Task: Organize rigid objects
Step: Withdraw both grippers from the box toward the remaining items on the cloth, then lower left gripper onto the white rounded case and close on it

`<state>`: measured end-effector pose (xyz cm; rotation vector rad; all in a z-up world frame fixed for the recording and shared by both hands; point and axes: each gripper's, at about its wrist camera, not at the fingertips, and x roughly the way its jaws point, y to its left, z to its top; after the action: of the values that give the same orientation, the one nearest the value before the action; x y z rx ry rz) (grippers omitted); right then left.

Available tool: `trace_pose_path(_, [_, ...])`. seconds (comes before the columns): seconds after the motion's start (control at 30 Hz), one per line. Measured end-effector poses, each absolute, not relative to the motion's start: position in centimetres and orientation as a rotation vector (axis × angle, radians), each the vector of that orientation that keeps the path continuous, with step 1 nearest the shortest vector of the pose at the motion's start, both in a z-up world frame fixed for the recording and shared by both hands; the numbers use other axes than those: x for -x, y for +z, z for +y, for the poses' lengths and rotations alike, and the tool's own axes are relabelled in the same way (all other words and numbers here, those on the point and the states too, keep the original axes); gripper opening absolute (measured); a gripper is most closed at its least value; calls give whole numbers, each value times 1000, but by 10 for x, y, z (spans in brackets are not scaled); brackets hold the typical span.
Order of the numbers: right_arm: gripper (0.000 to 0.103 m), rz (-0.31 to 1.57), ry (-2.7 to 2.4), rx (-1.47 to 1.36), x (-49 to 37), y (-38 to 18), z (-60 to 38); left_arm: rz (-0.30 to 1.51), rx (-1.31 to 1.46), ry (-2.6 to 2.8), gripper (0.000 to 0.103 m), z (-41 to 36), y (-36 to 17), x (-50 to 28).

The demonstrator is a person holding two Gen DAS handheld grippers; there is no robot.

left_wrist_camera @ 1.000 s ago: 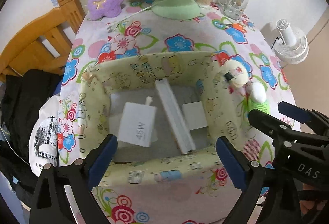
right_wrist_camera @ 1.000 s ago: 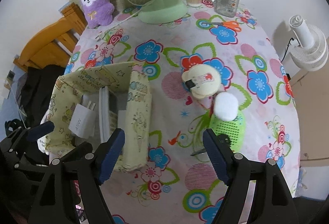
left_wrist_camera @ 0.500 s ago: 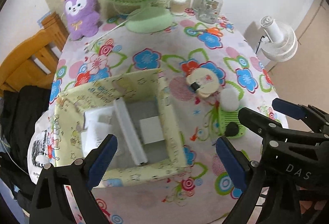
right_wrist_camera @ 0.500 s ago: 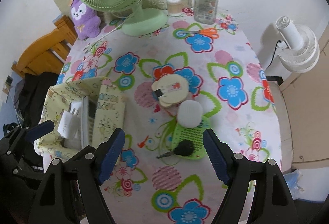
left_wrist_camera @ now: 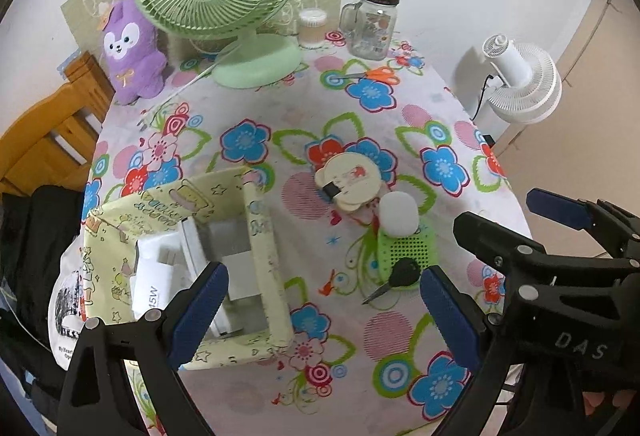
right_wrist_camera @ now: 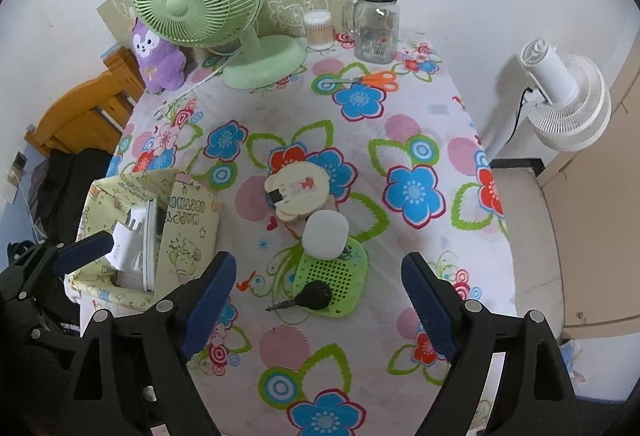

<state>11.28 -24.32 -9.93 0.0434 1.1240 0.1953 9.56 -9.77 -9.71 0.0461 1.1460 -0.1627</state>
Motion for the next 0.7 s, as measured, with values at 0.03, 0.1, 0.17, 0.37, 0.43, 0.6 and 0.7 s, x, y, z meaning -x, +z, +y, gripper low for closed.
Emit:
trace_pose_path(0.03, [87,1122,198,-41,-113,-98,-245,1145,-45,-163,98,-99,-97,-96])
trace_pose_path(0.1, [87,1120,203,-41,-112,-97,-248,1145,-42,-164,98,-103,-96,-96])
trace_pose_path(0.17, [87,1117,206,-40,-113,-96,-253,1144,-42,-164,98,-105,-96,-96])
trace_pose_path(0.37, [87,1116,206,-40,-113,-97,-266,1146,-39,-159,98,-119,-98,-98])
trace_pose_path(0.43, [87,1120,210,-37,-114,-98,-271,1150,-38,-156,98,-123,-100,-99])
trace_pose_path(0.6, [87,1123,220,-33,-118,-103,-284,1162,-41,-147,98,-135,-107,-102])
trace_pose_path(0.7, [87,1133,239,-22,-122,-110,-292,1171,-37,-137,98,-143,-113,-105])
